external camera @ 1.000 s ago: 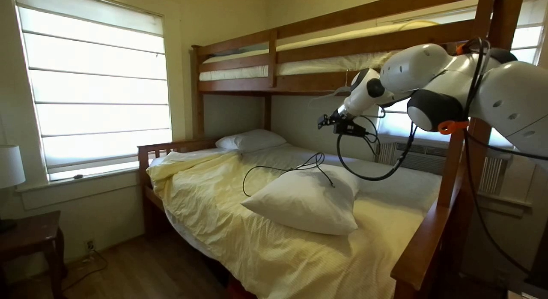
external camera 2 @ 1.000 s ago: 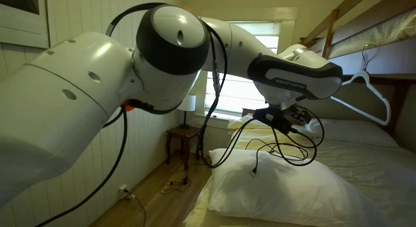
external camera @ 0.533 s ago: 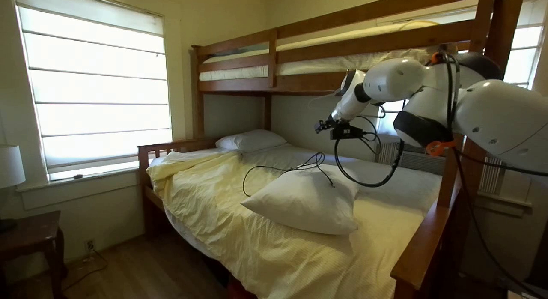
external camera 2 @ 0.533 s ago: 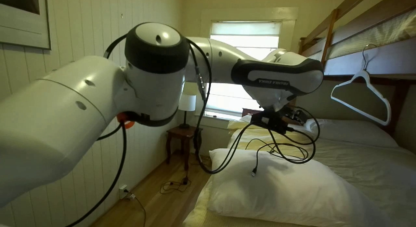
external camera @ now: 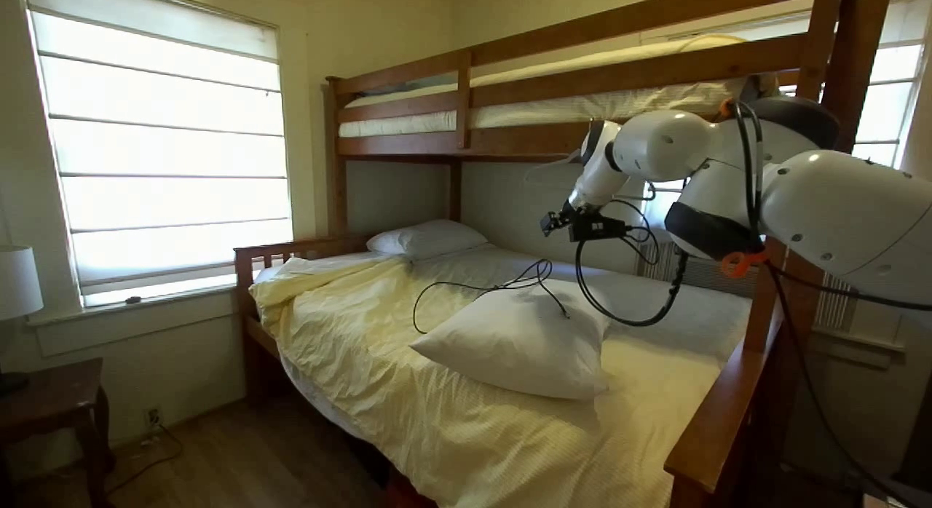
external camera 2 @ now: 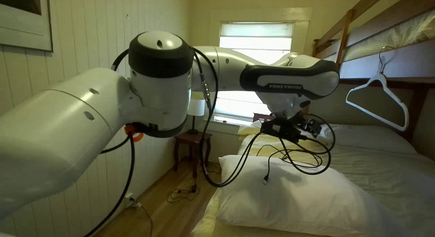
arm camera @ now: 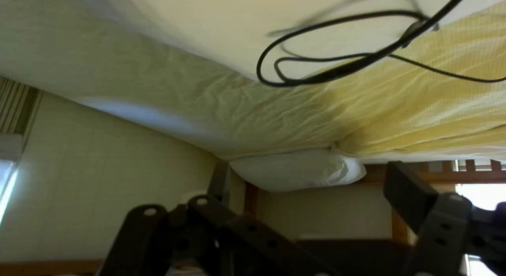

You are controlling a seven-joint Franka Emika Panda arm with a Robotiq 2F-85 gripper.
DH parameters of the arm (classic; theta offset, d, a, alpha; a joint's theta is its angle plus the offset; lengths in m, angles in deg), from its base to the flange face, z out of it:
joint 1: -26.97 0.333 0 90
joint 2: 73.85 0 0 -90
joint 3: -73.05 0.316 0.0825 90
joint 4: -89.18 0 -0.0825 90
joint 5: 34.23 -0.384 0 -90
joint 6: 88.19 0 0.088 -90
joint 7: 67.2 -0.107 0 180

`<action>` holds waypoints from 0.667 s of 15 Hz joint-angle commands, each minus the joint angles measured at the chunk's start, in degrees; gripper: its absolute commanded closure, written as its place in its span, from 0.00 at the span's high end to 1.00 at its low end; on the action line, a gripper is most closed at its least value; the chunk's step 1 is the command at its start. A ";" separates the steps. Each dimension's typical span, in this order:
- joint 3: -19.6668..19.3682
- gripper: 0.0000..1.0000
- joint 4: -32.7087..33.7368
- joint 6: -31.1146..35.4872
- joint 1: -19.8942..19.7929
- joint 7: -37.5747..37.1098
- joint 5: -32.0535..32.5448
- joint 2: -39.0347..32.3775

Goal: Pick up the black cable from the pillow then set it back down on the pillow.

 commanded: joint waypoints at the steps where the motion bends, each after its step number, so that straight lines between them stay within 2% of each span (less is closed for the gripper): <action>1: 0.59 1.00 -1.62 1.13 -0.24 -1.88 -4.45 -2.78; 2: -0.10 1.00 -4.76 -0.89 1.03 -0.53 -6.97 -3.47; 6: -1.31 1.00 -9.30 -2.68 1.38 -1.56 -13.25 -6.05; 10: -1.51 1.00 -11.81 -4.27 2.21 -1.73 -15.93 -4.62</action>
